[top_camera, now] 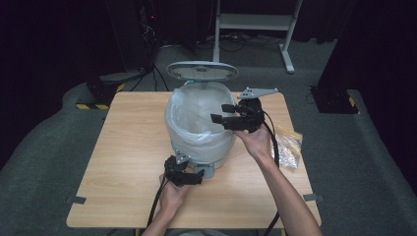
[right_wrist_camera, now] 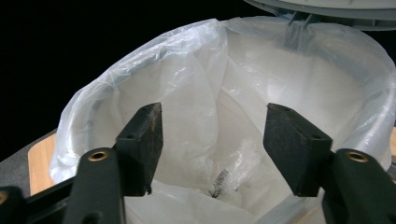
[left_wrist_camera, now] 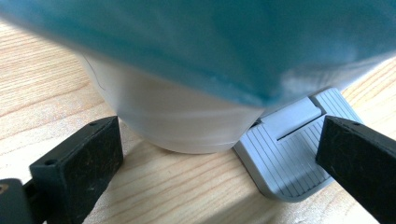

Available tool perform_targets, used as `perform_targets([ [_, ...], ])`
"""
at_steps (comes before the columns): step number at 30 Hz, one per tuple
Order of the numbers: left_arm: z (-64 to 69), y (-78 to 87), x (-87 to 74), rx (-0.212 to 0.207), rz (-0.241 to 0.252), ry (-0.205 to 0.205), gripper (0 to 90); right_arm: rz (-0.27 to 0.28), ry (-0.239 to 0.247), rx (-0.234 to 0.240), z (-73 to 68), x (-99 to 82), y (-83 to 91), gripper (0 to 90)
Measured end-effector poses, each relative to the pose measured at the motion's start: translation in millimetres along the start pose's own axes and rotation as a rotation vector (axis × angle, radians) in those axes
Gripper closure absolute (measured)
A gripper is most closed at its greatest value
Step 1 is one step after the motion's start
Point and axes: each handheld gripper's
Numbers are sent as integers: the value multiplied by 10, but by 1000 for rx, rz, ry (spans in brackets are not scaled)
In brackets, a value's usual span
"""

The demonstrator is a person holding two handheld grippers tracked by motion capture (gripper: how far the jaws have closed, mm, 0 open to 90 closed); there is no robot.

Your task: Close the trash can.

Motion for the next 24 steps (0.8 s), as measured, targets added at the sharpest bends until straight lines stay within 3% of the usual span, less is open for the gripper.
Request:
perform_targets([
  [9,0,0,0,0,0,0,8,28,-5,-9,0,-49,62,333],
  [14,0,0,0,0,0,0,8,52,-30,-2,10,-94,135,301],
  [24,0,0,0,0,0,0,8,77,-23,-41,3,-243,350,291],
])
Point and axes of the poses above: each handheld gripper's, and its own axes: y roughly backward along the jaws, x roughly out of its top, z roughly to its right, and after that the axes turned 10 degrees about -z, right-handed
